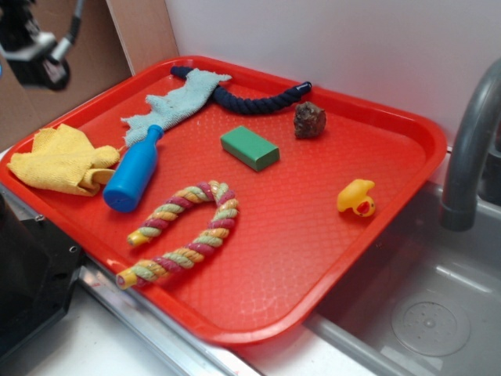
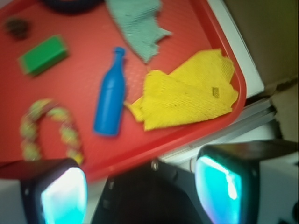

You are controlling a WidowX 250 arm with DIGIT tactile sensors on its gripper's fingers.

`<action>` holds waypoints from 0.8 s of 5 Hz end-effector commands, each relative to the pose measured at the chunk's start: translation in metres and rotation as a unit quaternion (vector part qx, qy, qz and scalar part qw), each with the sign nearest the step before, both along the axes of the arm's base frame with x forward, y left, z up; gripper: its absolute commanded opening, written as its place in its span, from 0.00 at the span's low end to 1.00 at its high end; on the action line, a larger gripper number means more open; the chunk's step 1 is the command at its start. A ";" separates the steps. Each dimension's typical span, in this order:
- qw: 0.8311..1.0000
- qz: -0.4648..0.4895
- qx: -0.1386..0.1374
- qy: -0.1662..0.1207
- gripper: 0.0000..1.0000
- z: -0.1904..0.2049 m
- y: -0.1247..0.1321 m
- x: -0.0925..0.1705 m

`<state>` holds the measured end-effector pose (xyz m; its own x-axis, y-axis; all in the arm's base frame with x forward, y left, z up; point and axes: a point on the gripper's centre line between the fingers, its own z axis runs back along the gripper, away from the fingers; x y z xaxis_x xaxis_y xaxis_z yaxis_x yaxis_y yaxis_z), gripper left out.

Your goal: Grab the blue bottle.

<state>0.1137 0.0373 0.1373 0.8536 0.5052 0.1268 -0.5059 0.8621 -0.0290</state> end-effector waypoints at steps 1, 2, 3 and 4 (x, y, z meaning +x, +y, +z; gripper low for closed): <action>0.999 0.041 -0.016 0.024 1.00 -0.057 0.000 0.039; 0.999 0.027 -0.004 0.046 1.00 -0.079 -0.002 0.050; 0.998 0.028 -0.025 0.047 1.00 -0.102 0.000 0.054; 0.997 0.045 -0.040 0.058 1.00 -0.119 -0.006 0.050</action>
